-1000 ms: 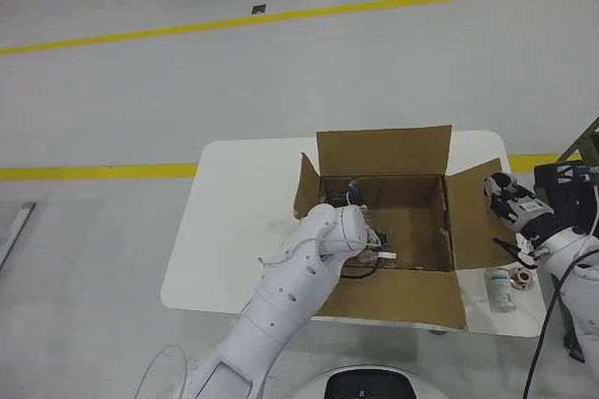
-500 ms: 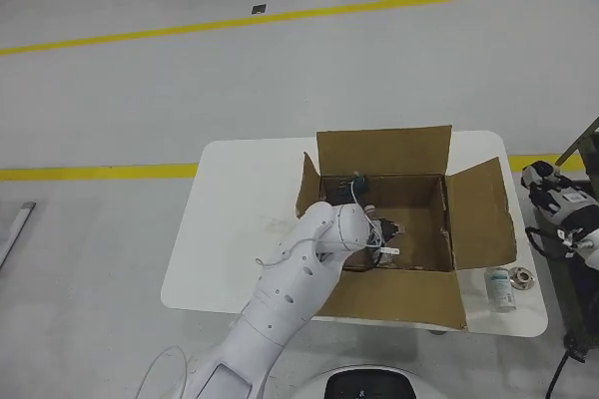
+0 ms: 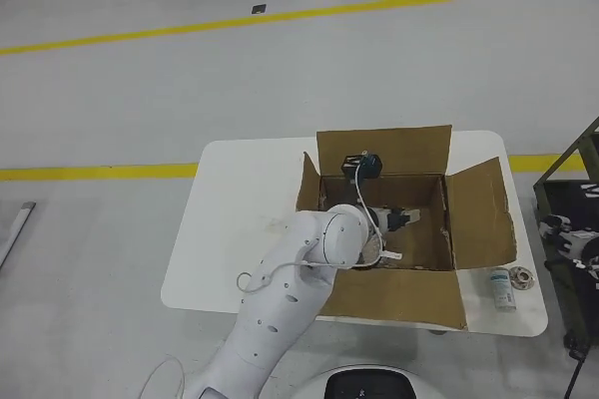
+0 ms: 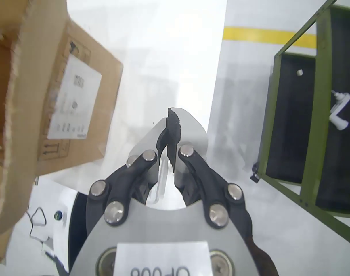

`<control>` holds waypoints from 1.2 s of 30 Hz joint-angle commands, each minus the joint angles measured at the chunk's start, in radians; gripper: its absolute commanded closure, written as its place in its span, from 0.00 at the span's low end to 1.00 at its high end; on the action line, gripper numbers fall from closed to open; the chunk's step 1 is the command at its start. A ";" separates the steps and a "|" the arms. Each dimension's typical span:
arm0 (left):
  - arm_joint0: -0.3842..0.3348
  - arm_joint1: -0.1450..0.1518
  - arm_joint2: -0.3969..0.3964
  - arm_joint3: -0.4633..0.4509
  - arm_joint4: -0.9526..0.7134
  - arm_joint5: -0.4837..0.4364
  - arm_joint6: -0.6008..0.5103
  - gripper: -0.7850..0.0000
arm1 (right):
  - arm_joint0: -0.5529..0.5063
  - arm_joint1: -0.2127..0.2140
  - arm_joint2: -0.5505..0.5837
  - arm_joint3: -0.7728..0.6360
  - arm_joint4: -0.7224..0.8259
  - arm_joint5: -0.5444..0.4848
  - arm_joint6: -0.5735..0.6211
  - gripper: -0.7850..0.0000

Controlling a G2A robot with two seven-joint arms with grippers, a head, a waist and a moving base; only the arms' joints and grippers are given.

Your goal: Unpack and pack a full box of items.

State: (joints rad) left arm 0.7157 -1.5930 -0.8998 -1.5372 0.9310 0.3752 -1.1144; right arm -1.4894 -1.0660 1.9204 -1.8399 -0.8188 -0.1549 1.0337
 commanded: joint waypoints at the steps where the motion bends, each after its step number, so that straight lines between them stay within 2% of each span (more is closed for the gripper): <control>1: 0.006 0.002 -0.001 -0.016 0.019 -0.001 -0.006 0.00 | -0.002 0.001 -0.029 0.008 -0.010 -0.002 0.038 0.67; 2: 0.011 0.003 -0.005 -0.024 0.021 0.002 -0.006 0.00 | -0.003 0.002 -0.045 0.012 -0.016 0.000 0.057 0.59; 3: 0.015 0.004 -0.009 -0.031 0.022 0.003 -0.005 0.00 | -0.006 0.003 -0.065 0.017 -0.026 -0.006 0.083 0.35; 4: 0.019 0.005 -0.013 -0.035 0.028 0.006 -0.004 0.00 | -0.004 0.004 -0.078 0.020 -0.031 -0.008 0.095 0.03; 5: 0.024 0.006 -0.016 -0.041 0.029 0.008 -0.003 0.00 | -0.003 0.004 -0.082 0.023 -0.034 -0.006 0.099 0.00; 16: 0.031 0.008 -0.026 -0.047 0.034 0.007 -0.020 0.00 | -0.007 0.004 -0.085 0.027 -0.031 -0.002 0.087 0.00; 25: 0.031 0.008 -0.026 -0.047 0.034 0.007 -0.020 0.00 | -0.009 -0.001 -0.169 0.052 -0.052 0.091 0.075 0.00; 27: 0.031 0.008 -0.026 -0.047 0.034 0.007 -0.020 0.00 | -0.004 0.000 -0.194 0.051 -0.071 0.100 0.086 0.11; 28: 0.031 0.008 -0.026 -0.047 0.034 0.007 -0.020 0.00 | -0.002 -0.001 -0.206 0.052 -0.076 0.106 0.091 0.25; 29: 0.031 0.008 -0.026 -0.047 0.034 0.007 -0.020 0.00 | 0.001 -0.001 -0.216 0.053 -0.081 0.110 0.093 0.27; 31: 0.031 0.008 -0.026 -0.047 0.034 0.007 -0.020 0.00 | 0.005 -0.001 -0.234 0.060 -0.085 0.107 0.089 0.12; 33: 0.031 0.008 -0.026 -0.047 0.034 0.007 -0.020 0.00 | 0.008 -0.001 -0.250 0.072 -0.093 0.111 0.083 0.20; 36: 0.031 0.008 -0.026 -0.047 0.034 0.007 -0.020 0.00 | 0.012 -0.002 -0.271 0.092 -0.098 0.115 0.076 0.20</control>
State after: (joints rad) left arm 0.7468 -1.5855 -0.9256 -1.5846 0.9652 0.3817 -1.1348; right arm -1.4781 -1.0679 1.6546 -1.7530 -0.9131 -0.0402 1.1113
